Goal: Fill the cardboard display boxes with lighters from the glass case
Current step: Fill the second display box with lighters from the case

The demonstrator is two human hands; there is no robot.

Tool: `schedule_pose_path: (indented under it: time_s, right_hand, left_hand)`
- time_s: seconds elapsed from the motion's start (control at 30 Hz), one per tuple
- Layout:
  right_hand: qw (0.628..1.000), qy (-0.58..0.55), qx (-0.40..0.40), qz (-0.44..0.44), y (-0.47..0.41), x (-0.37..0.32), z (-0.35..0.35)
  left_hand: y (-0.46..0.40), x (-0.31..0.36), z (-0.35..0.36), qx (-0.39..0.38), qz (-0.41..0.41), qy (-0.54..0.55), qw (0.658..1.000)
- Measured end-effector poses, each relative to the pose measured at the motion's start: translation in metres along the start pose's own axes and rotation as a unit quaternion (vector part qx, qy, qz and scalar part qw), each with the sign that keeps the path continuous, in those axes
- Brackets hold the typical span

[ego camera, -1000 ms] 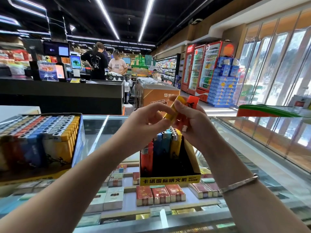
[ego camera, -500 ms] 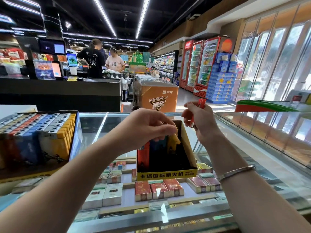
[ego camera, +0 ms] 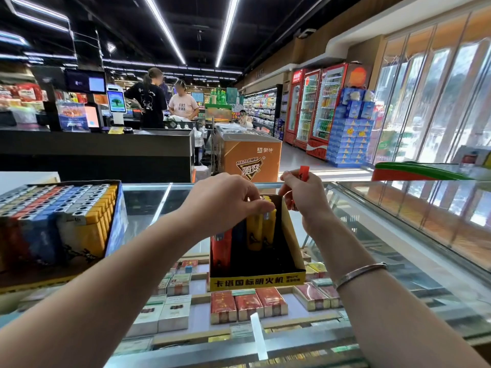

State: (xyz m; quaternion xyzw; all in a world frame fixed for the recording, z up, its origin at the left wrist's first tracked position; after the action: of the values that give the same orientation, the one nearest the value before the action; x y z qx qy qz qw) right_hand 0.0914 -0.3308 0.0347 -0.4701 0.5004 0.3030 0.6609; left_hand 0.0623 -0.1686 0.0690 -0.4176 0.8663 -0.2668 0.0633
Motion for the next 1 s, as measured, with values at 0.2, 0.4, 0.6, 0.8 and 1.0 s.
schedule_pose_path:
  time_s: [0.2,0.4,0.6,0.8,1.0]
  right_hand:
    - [1.000,0.007,0.002,-0.007,0.001,-0.003,0.001]
    - [1.000,-0.003,0.005,-0.006,0.001,-0.003,0.001]
    - [1.000,-0.003,-0.005,-0.006,0.002,-0.003,0.001]
    - [1.000,0.007,-0.004,0.000,0.003,-0.003,0.001]
    - [1.000,0.005,0.004,0.007,0.004,-0.003,0.000]
  left_hand:
    - [-0.010,0.026,0.007,-0.007,0.053,-0.080,0.995]
    - [-0.015,0.042,0.012,0.013,0.073,-0.179,0.981]
    - [-0.013,0.040,0.015,-0.022,0.064,-0.225,0.972]
    - [-0.014,0.041,0.014,-0.038,0.085,-0.267,0.959]
    - [-0.003,0.050,0.017,-0.006,0.126,-0.280,0.952]
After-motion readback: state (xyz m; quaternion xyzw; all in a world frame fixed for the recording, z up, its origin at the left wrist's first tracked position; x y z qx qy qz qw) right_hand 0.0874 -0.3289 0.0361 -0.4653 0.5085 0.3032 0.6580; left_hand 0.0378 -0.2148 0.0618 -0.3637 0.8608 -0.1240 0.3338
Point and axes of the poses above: each hand's wrist, its own y-axis away from the middle knuckle, its own z-axis out of the palm, x = y × z, the point moved 6 cm from there along -y, towards the middle knuckle, and after that the axes turned 6 degrees about -y, right-handed, at the moved point
